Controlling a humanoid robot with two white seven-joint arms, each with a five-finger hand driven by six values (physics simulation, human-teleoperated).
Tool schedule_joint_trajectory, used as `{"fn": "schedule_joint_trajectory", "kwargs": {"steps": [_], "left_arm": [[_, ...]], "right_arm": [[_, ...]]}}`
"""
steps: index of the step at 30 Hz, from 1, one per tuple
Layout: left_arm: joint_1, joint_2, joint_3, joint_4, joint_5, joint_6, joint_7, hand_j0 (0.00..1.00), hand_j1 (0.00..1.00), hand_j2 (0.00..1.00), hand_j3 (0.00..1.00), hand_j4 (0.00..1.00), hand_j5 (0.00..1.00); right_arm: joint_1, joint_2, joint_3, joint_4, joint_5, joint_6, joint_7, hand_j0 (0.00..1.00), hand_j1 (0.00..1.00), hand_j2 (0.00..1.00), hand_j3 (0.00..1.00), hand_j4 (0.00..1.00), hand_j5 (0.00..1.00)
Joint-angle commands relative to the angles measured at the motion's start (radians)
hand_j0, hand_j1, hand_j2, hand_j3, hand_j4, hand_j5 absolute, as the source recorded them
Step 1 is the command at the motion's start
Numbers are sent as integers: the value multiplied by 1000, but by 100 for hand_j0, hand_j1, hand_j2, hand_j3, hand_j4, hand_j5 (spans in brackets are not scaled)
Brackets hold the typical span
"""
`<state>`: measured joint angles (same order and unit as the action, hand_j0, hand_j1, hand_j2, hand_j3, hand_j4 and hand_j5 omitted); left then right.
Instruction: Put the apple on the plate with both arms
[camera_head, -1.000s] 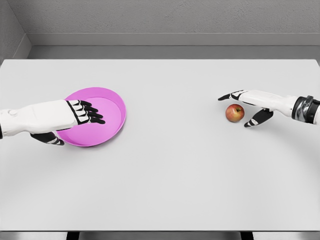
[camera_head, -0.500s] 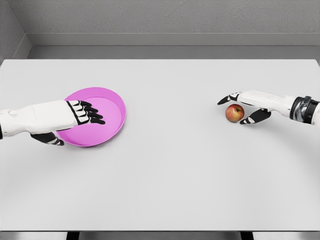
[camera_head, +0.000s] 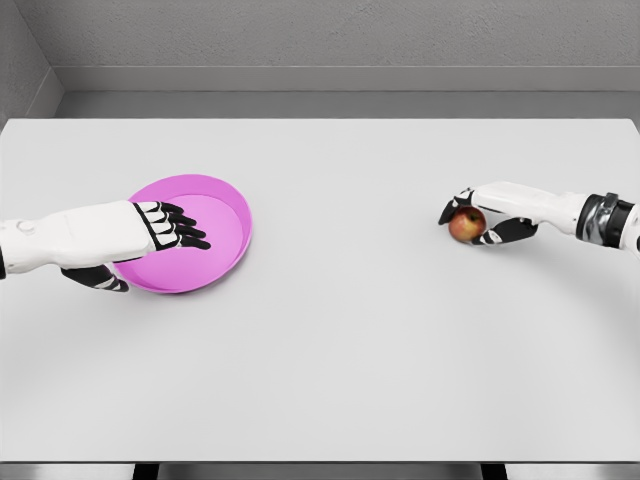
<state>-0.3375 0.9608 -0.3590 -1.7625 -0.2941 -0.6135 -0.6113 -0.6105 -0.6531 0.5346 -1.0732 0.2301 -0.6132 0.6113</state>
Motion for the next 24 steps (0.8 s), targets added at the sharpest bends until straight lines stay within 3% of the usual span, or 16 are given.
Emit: {"fn": "schedule_joint_trajectory", "kwargs": {"steps": [1, 6, 9, 12, 17, 20, 24], "left_arm": [[0, 1, 0, 0, 6, 3, 0, 100, 100, 100, 100, 100, 100], [0, 1, 0, 0, 6, 3, 0, 100, 100, 100, 100, 100, 100], [0, 1, 0, 0, 6, 3, 0, 100, 100, 100, 100, 100, 100], [0, 1, 0, 0, 6, 3, 0, 100, 100, 100, 100, 100, 100], [0, 1, 0, 0, 6, 3, 0, 100, 100, 100, 100, 100, 100], [0, 1, 0, 0, 6, 3, 0, 100, 100, 100, 100, 100, 100], [0, 1, 0, 0, 6, 3, 0, 100, 100, 100, 100, 100, 100]], "right_arm": [[0, 0, -1, -2, -8, 2, 0, 55, 55, 55, 55, 55, 55], [-5, 7, -1, -5, -6, 2, 0, 54, 54, 54, 54, 54, 54], [-5, 13, -2, -7, -8, 2, 0, 47, 47, 47, 47, 47, 47], [-11, 13, -2, -17, -9, 2, 0, 47, 47, 47, 47, 47, 47], [-14, 13, -2, -215, -28, 2, 0, 47, 47, 47, 47, 47, 47], [-15, 15, 67, -346, -69, 2, 0, 47, 47, 47, 47, 47, 47], [-15, 32, 159, -369, -68, 2, 0, 47, 47, 47, 47, 47, 47]]}}
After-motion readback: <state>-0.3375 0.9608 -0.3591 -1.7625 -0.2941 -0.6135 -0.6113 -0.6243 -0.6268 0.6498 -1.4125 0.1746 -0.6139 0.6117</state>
